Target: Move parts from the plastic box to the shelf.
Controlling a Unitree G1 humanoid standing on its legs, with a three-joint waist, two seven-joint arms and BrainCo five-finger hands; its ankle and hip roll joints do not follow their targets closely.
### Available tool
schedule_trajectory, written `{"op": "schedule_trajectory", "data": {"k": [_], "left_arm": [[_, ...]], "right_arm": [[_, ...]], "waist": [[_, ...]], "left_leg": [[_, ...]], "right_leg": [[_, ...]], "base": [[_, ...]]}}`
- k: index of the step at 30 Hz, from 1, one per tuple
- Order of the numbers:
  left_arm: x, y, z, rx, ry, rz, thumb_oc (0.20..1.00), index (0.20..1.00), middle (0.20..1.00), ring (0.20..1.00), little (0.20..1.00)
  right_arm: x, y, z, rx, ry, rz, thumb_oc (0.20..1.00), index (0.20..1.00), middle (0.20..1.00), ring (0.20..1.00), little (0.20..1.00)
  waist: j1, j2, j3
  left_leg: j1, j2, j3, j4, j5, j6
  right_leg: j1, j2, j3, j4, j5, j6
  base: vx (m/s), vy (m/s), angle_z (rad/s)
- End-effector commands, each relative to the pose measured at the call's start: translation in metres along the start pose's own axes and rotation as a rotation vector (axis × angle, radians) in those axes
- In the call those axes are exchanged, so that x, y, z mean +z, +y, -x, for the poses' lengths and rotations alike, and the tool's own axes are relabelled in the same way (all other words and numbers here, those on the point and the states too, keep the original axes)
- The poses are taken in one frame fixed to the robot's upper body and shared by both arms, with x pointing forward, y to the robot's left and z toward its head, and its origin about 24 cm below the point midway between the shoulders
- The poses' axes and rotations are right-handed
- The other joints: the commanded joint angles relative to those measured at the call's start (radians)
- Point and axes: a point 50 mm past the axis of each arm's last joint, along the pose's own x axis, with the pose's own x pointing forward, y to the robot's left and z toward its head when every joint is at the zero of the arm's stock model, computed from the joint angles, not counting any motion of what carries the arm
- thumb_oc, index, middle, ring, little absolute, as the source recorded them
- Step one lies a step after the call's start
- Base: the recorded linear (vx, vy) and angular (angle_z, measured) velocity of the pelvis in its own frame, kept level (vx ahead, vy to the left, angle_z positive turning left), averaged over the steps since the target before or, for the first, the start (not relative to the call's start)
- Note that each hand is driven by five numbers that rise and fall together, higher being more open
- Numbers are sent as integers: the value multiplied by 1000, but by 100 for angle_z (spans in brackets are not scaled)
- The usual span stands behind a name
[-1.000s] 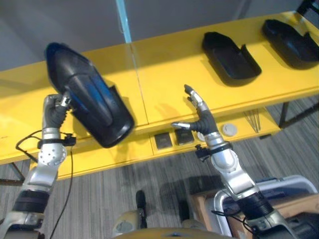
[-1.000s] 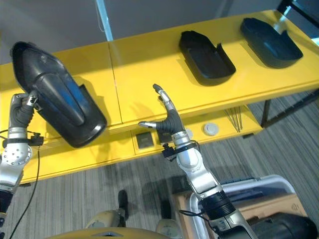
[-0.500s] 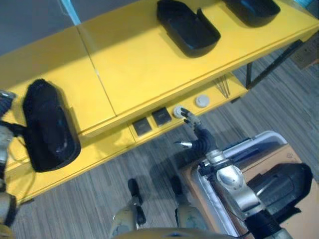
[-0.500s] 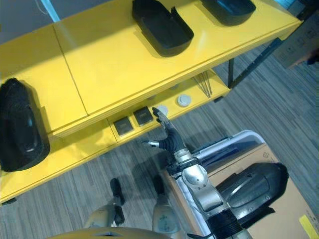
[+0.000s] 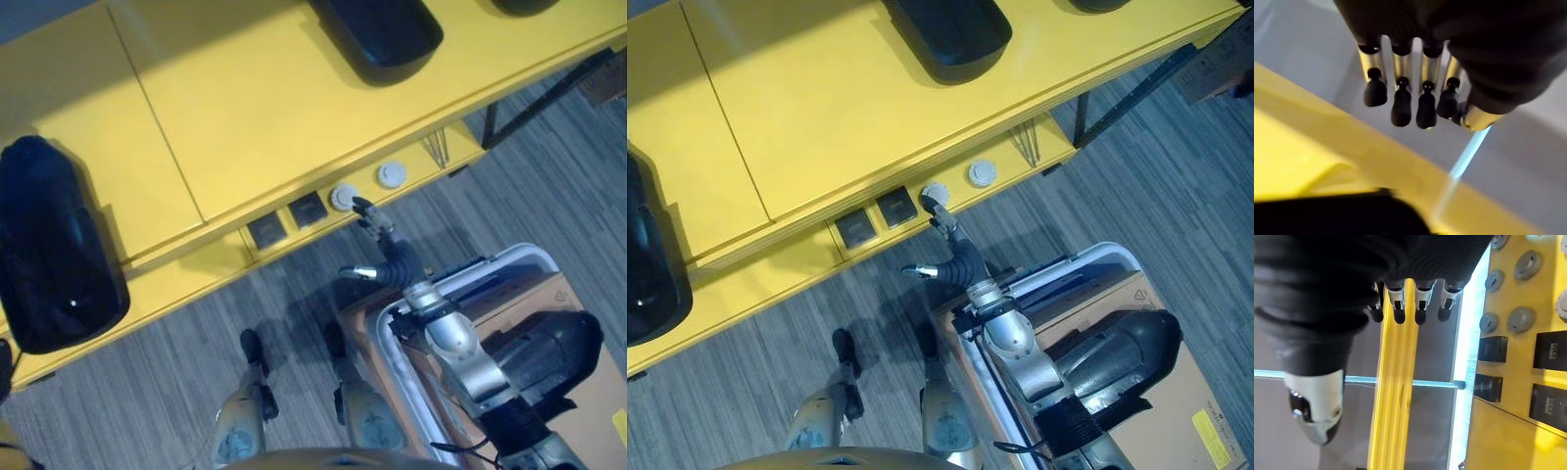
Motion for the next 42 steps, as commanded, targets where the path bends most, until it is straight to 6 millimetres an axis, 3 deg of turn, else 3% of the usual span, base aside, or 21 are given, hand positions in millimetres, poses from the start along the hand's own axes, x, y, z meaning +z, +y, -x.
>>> {"op": "schedule_trajectory", "data": {"k": [1,5,6,7,10,12,14,16,17,19,20,23,24,25,26,27,28,32,36,42], "left_arm": [[23,15,-2,145,-127,155,1000,1000,1000,1000,1000],[64,1,19,114,-356,323,1000,1000,1000,1000,1000],[78,-5,36,85,-452,351,1000,1000,1000,1000,1000],[78,-5,36,85,-452,351,1000,1000,1000,1000,1000],[87,-13,65,20,-548,360,1000,1000,1000,1000,1000],[85,-13,73,13,-555,368,1000,1000,1000,1000,1000],[68,-20,97,-13,-499,426,1000,1000,1000,1000,1000],[67,-19,99,-11,-495,424,1000,1000,1000,1000,1000],[43,-37,127,-62,-364,476,1000,1000,1000,1000,1000],[36,-40,137,-88,-321,497,1000,1000,1000,1000,1000],[23,-47,155,-146,-245,506,1000,1000,1000,1000,1000],[8,-53,180,-201,-127,565,1000,1000,1000,1000,1000],[8,-53,181,-201,-125,566,1000,1000,1000,1000,1000],[1,-57,189,-223,-75,569,1000,1000,1000,1000,1000],[-2,-59,193,-237,-48,574,1000,1000,1000,1000,1000],[-2,-59,193,-237,-48,574,1000,1000,1000,1000,1000],[-2,-59,193,-236,-48,574,1000,1000,1000,1000,1000],[-10,-54,202,-219,5,585,1000,1000,1000,1000,1000],[-11,-51,201,-201,10,598,1000,1000,1000,1000,1000],[-2,-63,197,-255,-11,681,1000,1000,1000,1000,1000]], "right_arm": [[16,-3,2,-32,-102,-24,1000,1000,1000,1000,1000],[24,-7,-2,0,-133,17,1000,1000,1000,1000,1000],[25,-7,-5,30,-134,34,1000,1000,1000,1000,1000],[25,-7,-5,30,-134,34,1000,1000,1000,1000,1000],[24,1,-11,162,-125,28,1000,1000,1000,1000,1000],[25,4,-13,201,-127,26,1000,1000,1000,1000,1000],[31,15,-19,289,-157,8,1000,1000,1000,1000,1000],[30,16,-19,293,-156,7,1000,1000,1000,1000,1000],[34,28,-25,356,-176,-38,1000,1000,1000,1000,1000],[34,32,-27,377,-177,-46,1000,1000,1000,1000,1000],[36,38,-30,415,-182,-72,1000,1000,1000,1000,1000],[36,50,-34,475,-177,-125,1000,1000,1000,1000,1000],[36,51,-34,477,-176,-126,1000,1000,1000,1000,1000],[35,54,-36,490,-169,-115,922,922,922,922,922],[35,59,-38,511,-164,-120,338,338,338,338,338],[35,59,-38,511,-164,-120,338,338,338,338,338],[35,59,-38,511,-164,-120,200,200,200,200,200],[33,60,-38,491,-150,-146,200,200,200,200,200],[24,66,-33,513,-90,-297,200,200,200,200,200],[5,100,-27,650,46,-557,200,200,200,200,200]], "waist": [[28,-1,-58],[52,-7,-99],[65,-11,-117],[65,-11,-117],[101,-25,-147],[106,-27,-151],[139,-37,-164],[134,-35,-164],[168,-45,-165],[175,-45,-164],[198,-46,-161],[229,-47,-150],[227,-46,-150],[243,-45,-140],[251,-42,-133],[251,-42,-133],[250,-42,-133],[268,-31,-115],[267,-22,-112],[275,-10,-111]], "left_leg": [[130,53,11,20,-123,-103],[164,41,-4,33,-150,-97],[184,34,-15,41,-164,-94],[184,34,-15,41,-164,-94],[214,25,-39,60,-183,-92],[222,23,-46,64,-187,-93],[237,19,-63,74,-197,-93],[239,19,-64,74,-197,-93],[246,21,-80,79,-198,-92],[249,22,-88,83,-199,-92],[250,24,-99,86,-197,-91],[249,27,-114,90,-192,-91],[249,27,-115,91,-192,-91],[245,31,-129,93,-187,-93],[240,34,-143,95,-183,-96],[240,34,-143,95,-183,-96],[240,34,-144,95,-183,-96],[229,45,-180,92,-165,-105],[225,49,-191,86,-153,-109],[213,47,-202,82,-139,-116]], "right_leg": [[58,-57,-19,71,-137,139],[102,-66,-29,79,-157,135],[132,-71,-36,84,-169,132],[132,-71,-36,84,-169,132],[184,-80,-54,96,-188,127],[200,-83,-60,97,-195,126],[228,-85,-69,104,-209,119],[231,-85,-71,104,-209,119],[250,-87,-80,110,-219,109],[257,-87,-83,112,-223,106],[267,-89,-90,116,-226,99],[274,-89,-103,123,-230,90],[275,-88,-104,124,-231,89],[277,-86,-109,132,-236,82],[280,-82,-116,139,-242,77],[280,-82,-116,139,-242,77],[280,-82,-117,139,-242,77],[288,-72,-146,158,-259,61],[288,-70,-165,169,-264,56],[274,-72,-185,184,-266,55]], "base": [[45,-17,4],[63,-41,2],[66,-60,1],[61,-59,24],[33,-67,31],[4,-65,26],[-5,-101,39],[-16,-73,27],[-44,-112,28],[-43,-92,26],[-44,-68,34],[-59,-69,25],[-60,-64,24],[-61,-78,23],[-61,-77,14],[-23,-34,17],[-37,-36,37],[-62,-53,28],[-40,-13,25],[-27,5,7]]}}
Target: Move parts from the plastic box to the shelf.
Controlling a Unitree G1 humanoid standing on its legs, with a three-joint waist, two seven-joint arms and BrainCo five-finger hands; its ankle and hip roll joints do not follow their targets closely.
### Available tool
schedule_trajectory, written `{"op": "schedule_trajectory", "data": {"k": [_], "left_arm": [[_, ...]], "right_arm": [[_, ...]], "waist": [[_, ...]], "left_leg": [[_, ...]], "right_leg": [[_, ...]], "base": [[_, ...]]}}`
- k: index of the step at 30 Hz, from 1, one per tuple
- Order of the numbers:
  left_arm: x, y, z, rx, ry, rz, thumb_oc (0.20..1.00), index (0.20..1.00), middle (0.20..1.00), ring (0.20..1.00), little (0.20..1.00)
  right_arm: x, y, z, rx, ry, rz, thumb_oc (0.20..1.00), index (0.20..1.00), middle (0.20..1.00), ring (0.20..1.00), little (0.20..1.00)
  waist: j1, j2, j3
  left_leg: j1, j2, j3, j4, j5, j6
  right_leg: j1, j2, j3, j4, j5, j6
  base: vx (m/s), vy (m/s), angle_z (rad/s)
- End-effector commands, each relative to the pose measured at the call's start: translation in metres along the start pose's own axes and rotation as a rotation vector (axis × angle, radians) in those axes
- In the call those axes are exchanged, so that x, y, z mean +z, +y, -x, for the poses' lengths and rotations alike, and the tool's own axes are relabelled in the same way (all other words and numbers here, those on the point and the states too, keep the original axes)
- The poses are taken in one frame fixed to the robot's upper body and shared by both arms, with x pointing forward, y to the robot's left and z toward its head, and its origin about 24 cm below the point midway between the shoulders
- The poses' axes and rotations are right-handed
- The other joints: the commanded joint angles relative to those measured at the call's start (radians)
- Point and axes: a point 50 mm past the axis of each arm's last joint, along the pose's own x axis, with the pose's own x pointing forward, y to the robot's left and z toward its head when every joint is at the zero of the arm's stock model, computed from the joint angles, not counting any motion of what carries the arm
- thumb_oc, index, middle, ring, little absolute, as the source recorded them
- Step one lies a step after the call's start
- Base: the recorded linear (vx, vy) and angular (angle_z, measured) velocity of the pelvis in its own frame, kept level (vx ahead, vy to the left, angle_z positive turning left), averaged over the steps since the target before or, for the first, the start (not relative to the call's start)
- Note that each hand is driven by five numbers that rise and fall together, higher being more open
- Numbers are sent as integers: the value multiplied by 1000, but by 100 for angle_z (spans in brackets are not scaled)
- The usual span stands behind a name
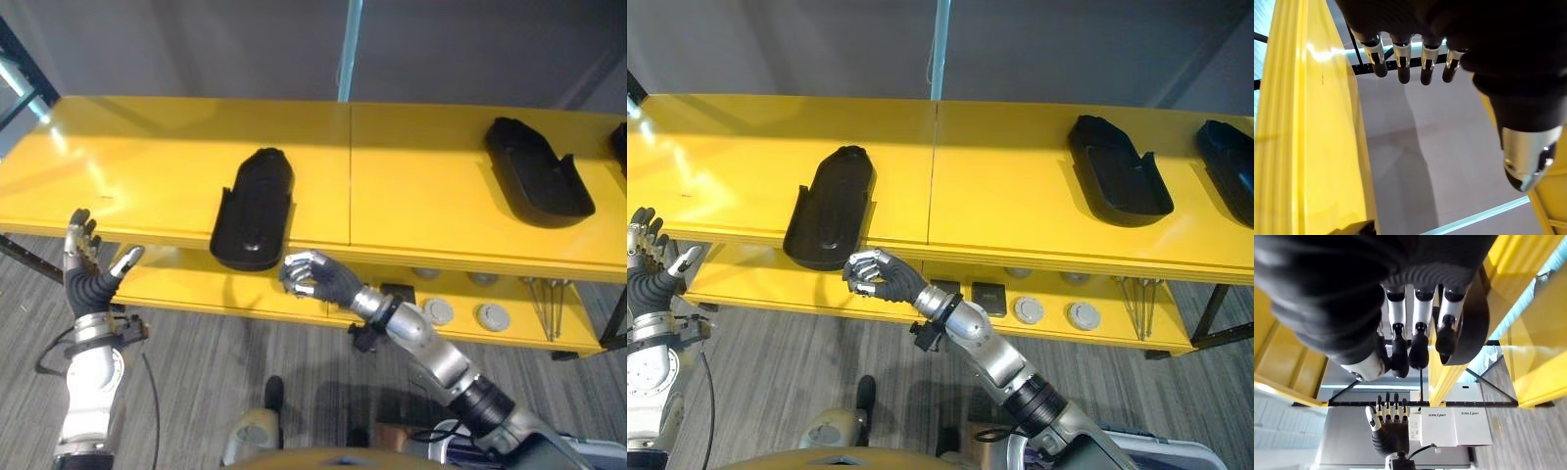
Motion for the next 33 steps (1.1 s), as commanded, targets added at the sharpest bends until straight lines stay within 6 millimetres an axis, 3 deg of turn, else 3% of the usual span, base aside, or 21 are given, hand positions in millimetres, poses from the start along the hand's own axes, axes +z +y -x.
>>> {"op": "schedule_trajectory", "data": {"k": [1,10,22,33], "left_arm": [[20,-14,-22,-101,-126,73,1000,1000,1000,1000,1000],[22,-36,-17,-255,-119,94,1000,1000,1000,1000,1000],[12,-41,-9,-251,-56,151,1000,1000,1000,1000,1000],[12,-36,-10,-181,-61,178,1000,1000,1000,1000,1000]], "right_arm": [[14,19,-24,158,-98,-101,200,200,200,200,200],[6,36,-41,270,-45,-117,200,200,200,200,200],[19,22,-62,185,-89,-45,200,200,200,200,200],[53,-14,-71,-13,-201,103,200,200,200,200,200]], "waist": [[14,-24,10],[43,-7,35],[90,3,28],[114,8,21]], "left_leg": [[39,105,-5,85,-114,-117],[2,96,-38,75,-96,-121],[-49,81,-58,65,-85,-118],[-92,68,-49,55,-83,-109]], "right_leg": [[-61,-30,32,173,-169,70],[-91,-40,5,175,-159,78],[-112,-58,-17,145,-138,90],[-139,-69,-5,95,-114,100]], "base": [[-32,16,11],[-15,18,16],[43,29,13],[57,30,1]]}}
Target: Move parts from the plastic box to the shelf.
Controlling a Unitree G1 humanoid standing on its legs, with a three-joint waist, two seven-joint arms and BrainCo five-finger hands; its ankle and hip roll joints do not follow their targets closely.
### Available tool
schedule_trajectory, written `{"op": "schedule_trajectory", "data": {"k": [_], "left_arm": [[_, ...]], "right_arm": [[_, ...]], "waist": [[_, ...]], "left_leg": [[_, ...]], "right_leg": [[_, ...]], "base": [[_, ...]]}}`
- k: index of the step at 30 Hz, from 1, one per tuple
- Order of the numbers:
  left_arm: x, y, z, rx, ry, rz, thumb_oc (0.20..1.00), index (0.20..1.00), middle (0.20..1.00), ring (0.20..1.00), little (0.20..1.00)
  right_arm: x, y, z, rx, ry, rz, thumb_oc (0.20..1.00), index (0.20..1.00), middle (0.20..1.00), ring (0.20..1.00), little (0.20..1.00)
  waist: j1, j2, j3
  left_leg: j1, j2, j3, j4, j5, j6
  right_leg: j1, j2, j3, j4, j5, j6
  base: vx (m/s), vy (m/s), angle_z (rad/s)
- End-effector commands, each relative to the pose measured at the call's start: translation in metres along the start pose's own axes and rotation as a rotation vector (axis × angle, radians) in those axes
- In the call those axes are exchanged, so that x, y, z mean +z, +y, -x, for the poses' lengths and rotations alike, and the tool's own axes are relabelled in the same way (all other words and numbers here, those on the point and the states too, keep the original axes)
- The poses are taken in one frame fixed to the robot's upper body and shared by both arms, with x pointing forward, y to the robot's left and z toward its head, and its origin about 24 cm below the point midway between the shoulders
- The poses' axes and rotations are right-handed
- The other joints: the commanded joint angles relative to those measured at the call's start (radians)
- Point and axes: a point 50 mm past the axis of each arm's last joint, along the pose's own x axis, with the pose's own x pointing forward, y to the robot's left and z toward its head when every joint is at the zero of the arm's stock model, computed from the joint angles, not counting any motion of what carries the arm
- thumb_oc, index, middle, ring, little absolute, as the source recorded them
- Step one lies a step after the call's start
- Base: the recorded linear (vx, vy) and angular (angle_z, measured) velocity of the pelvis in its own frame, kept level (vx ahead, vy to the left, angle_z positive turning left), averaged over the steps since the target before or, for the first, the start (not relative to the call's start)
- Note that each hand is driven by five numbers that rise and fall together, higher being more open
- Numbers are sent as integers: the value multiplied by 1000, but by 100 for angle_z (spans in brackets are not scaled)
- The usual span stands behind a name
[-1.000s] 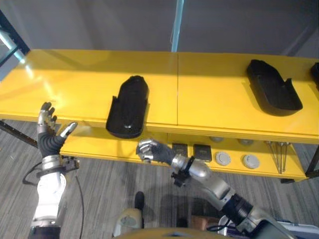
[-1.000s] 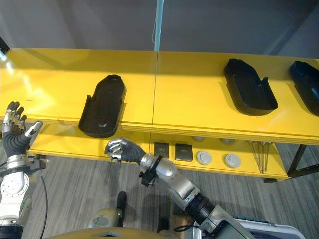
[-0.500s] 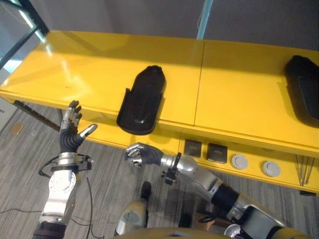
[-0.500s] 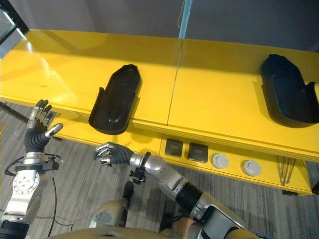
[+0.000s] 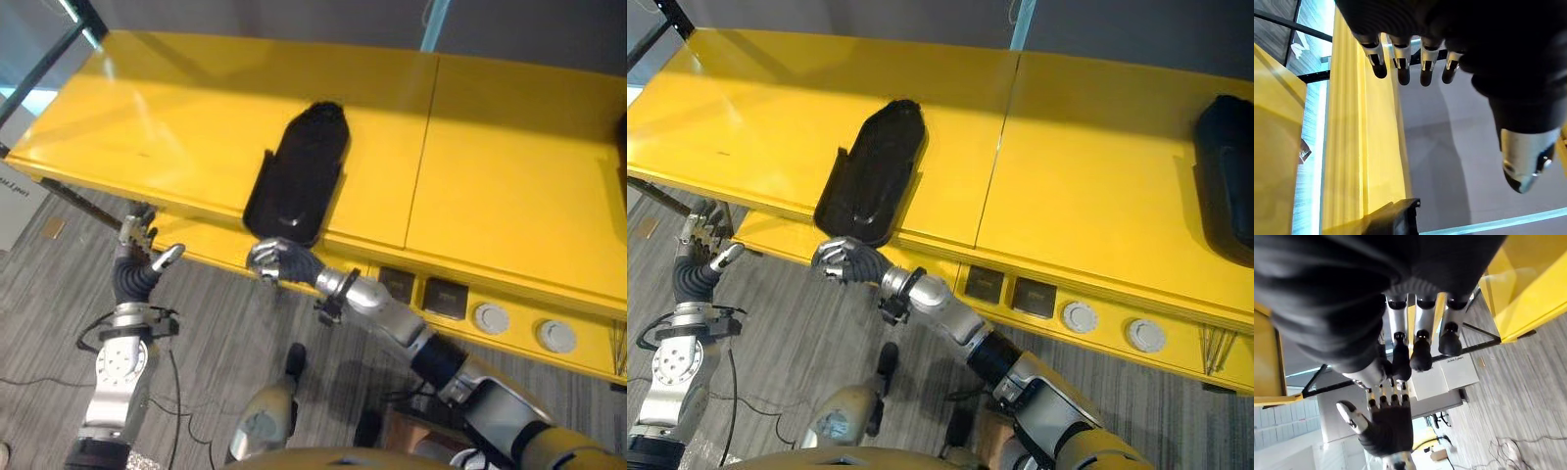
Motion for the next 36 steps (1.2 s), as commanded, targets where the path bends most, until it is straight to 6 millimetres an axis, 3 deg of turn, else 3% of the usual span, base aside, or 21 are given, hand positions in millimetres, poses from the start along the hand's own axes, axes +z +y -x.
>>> {"op": "schedule_trajectory", "data": {"k": [1,19,29,36], "left_arm": [[19,0,-11,7,-121,11,1000,1000,1000,1000,1000],[32,-2,-11,12,-181,2,1000,1000,1000,1000,1000],[20,1,-11,36,-129,26,1000,1000,1000,1000,1000],[13,4,-10,63,-97,40,1000,1000,1000,1000,1000]], "right_arm": [[34,-4,-18,-41,-174,77,200,200,200,200,200],[61,-45,-29,-252,-234,168,200,200,200,200,200],[91,-35,-41,-220,-381,76,200,200,200,200,200],[97,-33,-45,-236,-442,-44,200,200,200,200,200]], "waist": [[16,-22,-10],[47,-24,16],[57,-21,16],[55,-15,16]], "left_leg": [[44,102,54,46,-111,-116],[-23,92,51,28,-105,-108],[-31,84,56,33,-114,-102],[-25,86,60,38,-121,-99]], "right_leg": [[-61,-54,79,94,-75,96],[-116,-52,85,47,-43,109],[-120,-53,85,46,-41,106],[-122,-51,86,56,-46,102]], "base": [[52,38,-5],[33,18,-4],[13,3,0],[0,0,0]]}}
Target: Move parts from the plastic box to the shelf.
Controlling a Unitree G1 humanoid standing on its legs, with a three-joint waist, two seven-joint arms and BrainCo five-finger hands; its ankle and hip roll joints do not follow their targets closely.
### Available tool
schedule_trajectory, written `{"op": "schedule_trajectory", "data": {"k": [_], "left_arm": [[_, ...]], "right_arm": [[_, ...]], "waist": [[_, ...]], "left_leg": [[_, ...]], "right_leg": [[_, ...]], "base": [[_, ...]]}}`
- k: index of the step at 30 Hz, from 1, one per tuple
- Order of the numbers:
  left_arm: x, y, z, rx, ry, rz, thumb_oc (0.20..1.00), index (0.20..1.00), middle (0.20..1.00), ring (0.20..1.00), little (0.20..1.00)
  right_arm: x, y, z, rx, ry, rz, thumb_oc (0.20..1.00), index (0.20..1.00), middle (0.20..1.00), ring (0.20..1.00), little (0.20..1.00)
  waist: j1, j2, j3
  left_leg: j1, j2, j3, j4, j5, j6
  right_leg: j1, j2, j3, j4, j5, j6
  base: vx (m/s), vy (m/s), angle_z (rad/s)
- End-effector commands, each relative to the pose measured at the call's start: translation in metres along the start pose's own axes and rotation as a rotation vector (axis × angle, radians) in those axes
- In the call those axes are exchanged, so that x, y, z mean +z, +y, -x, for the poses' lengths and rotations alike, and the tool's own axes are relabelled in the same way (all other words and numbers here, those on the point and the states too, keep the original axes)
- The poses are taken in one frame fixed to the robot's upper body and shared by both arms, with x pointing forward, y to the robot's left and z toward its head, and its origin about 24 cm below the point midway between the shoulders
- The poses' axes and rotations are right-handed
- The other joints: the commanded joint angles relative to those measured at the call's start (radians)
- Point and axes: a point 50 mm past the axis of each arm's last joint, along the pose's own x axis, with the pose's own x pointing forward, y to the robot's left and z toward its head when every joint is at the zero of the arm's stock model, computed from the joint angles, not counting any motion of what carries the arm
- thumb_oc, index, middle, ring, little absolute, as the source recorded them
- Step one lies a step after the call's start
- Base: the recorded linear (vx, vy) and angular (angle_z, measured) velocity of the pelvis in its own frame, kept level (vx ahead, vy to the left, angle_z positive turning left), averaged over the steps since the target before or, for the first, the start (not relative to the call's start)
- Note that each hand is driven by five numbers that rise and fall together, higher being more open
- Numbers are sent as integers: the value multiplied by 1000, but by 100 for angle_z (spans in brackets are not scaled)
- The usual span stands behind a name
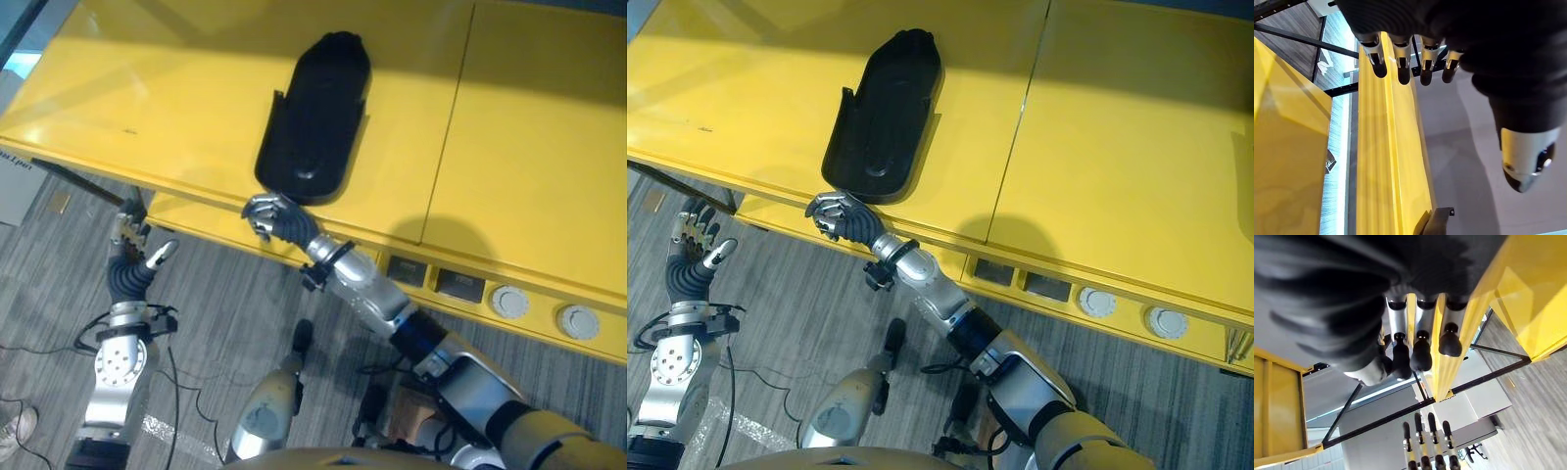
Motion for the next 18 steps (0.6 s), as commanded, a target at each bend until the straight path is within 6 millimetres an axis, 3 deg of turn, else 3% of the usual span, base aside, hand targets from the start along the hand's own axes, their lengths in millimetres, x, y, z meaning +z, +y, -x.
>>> {"op": "schedule_trajectory", "data": {"k": [1,18], "left_arm": [[15,-2,-13,8,-110,43,1000,1000,1000,1000,1000],[5,-2,-13,-9,-55,-30,1000,1000,1000,1000,1000]], "right_arm": [[69,-17,-26,-99,-305,-32,200,200,200,200,200],[40,-39,-30,-271,-157,-114,200,200,200,200,200]], "waist": [[0,-9,7],[-25,-17,10]], "left_leg": [[95,76,39,37,-134,-99],[113,83,49,47,-147,-99]], "right_leg": [[10,-57,59,57,-51,101],[9,-52,56,79,-61,100]], "base": [[0,0,0],[0,0,0]]}}
